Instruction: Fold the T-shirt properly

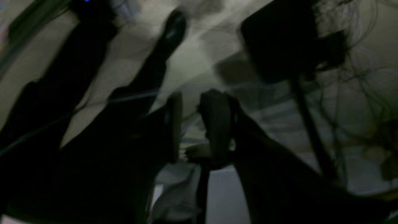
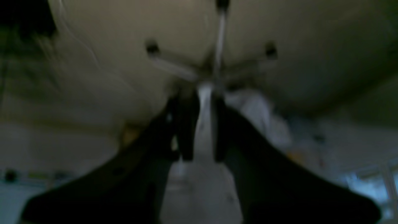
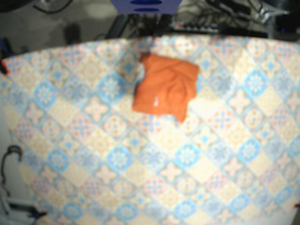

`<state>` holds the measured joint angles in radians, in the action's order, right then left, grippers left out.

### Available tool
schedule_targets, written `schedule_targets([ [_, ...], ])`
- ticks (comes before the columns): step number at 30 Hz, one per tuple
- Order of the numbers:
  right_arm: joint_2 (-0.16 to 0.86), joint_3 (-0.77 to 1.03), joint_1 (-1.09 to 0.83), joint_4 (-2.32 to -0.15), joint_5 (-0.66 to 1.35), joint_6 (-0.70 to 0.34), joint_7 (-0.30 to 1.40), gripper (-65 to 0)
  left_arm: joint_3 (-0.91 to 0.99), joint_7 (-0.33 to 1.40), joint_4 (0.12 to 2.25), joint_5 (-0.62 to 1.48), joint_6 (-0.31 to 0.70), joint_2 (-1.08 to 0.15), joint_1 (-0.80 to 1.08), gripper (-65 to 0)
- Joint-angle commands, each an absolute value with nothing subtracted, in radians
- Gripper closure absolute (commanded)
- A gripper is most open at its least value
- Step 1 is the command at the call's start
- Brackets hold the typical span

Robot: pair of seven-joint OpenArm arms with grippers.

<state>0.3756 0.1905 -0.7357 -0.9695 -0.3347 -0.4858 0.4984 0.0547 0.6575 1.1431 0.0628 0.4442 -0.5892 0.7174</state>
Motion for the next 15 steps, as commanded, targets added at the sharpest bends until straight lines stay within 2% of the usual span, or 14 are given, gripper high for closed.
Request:
schedule_targets([
  [1, 0.377, 0.168, -0.742, -0.888, -0.351, -0.495, 0.499, -9.5, 0.033, 0.633, 1.089, 0.062, 0.441, -0.598, 0.673, -14.7],
  [7, 0.314, 0.127, -0.568, -0.466, -0.349, -0.495, 0.189, -9.5, -0.11, 0.547, 0.717, 0.062, 0.44, -0.507, 0.341, -14.7],
  [10, 0.278, 0.128, -0.538, -0.361, -0.349, -0.495, 0.025, -9.5, -0.17, 0.521, 0.605, 0.062, 0.44, -0.446, 0.214, -14.7],
  [15, 0.211, 0.131, -0.455, -0.231, -0.348, -0.495, -0.097, -9.5, -0.236, 0.492, 0.447, 0.062, 0.437, -0.308, 0.035, -14.7],
])
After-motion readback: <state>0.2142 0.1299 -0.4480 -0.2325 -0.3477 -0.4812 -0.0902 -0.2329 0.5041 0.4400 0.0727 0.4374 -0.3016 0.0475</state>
